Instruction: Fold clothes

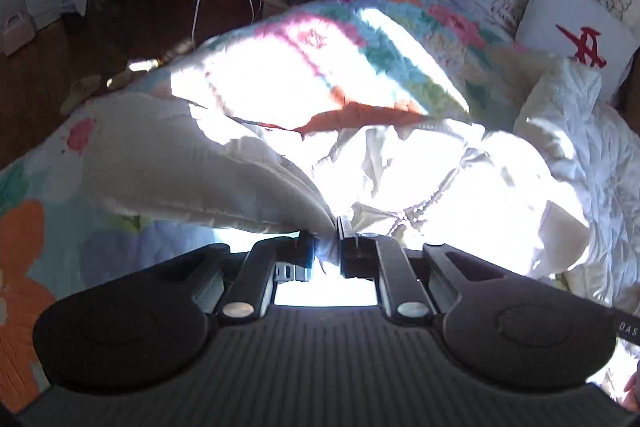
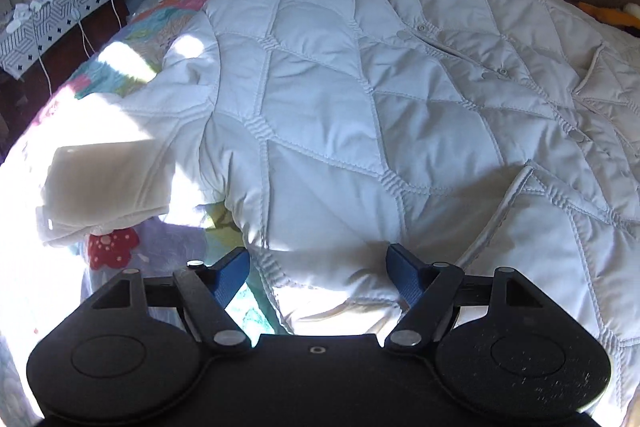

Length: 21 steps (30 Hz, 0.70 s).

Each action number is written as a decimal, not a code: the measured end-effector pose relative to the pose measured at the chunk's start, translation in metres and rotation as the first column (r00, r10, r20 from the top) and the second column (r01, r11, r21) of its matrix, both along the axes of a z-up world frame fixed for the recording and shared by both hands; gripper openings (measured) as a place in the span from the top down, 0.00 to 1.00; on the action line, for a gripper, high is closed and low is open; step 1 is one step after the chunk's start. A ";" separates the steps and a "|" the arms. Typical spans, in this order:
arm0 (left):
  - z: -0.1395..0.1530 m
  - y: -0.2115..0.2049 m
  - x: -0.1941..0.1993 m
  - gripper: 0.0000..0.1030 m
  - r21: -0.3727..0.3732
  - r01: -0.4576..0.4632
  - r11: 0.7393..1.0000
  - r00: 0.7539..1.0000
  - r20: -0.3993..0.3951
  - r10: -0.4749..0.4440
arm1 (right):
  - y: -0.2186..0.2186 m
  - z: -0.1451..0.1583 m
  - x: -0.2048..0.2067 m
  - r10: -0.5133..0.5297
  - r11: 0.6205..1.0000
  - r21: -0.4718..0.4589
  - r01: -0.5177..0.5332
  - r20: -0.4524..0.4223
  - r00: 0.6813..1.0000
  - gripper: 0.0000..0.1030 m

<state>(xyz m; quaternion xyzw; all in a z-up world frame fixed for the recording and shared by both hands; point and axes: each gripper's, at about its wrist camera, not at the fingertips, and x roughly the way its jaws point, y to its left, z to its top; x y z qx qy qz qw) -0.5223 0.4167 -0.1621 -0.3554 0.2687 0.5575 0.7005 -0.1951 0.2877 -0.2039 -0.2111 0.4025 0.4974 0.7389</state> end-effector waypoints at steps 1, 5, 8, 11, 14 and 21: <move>-0.003 -0.006 0.002 0.91 -0.011 0.018 1.000 1.000 -0.009 -0.018 | 0.001 0.003 -0.002 0.003 1.000 -0.012 -0.002 0.009 1.000 0.23; 0.014 -0.022 0.010 0.90 0.024 0.098 0.995 0.995 -0.026 -0.098 | -0.007 0.018 0.002 -0.022 0.999 0.022 0.023 -0.024 0.999 0.23; 0.034 -0.027 0.008 0.89 0.041 0.106 0.994 0.994 -0.003 -0.106 | -0.016 0.025 0.010 -0.067 0.996 0.055 0.072 -0.086 0.994 0.23; 0.053 -0.038 0.006 0.85 0.065 0.120 0.991 0.992 0.025 -0.122 | -0.023 0.031 0.015 -0.104 0.991 0.074 0.115 -0.142 0.984 0.23; 0.067 -0.056 0.003 0.73 0.075 0.151 0.986 0.986 0.056 -0.155 | -0.027 0.038 0.014 -0.120 0.986 0.090 0.137 -0.178 0.977 0.23; 0.094 -0.078 0.001 0.47 0.054 0.211 0.976 0.973 0.089 -0.215 | -0.034 0.060 0.012 -0.100 0.986 0.110 0.124 -0.200 0.975 0.23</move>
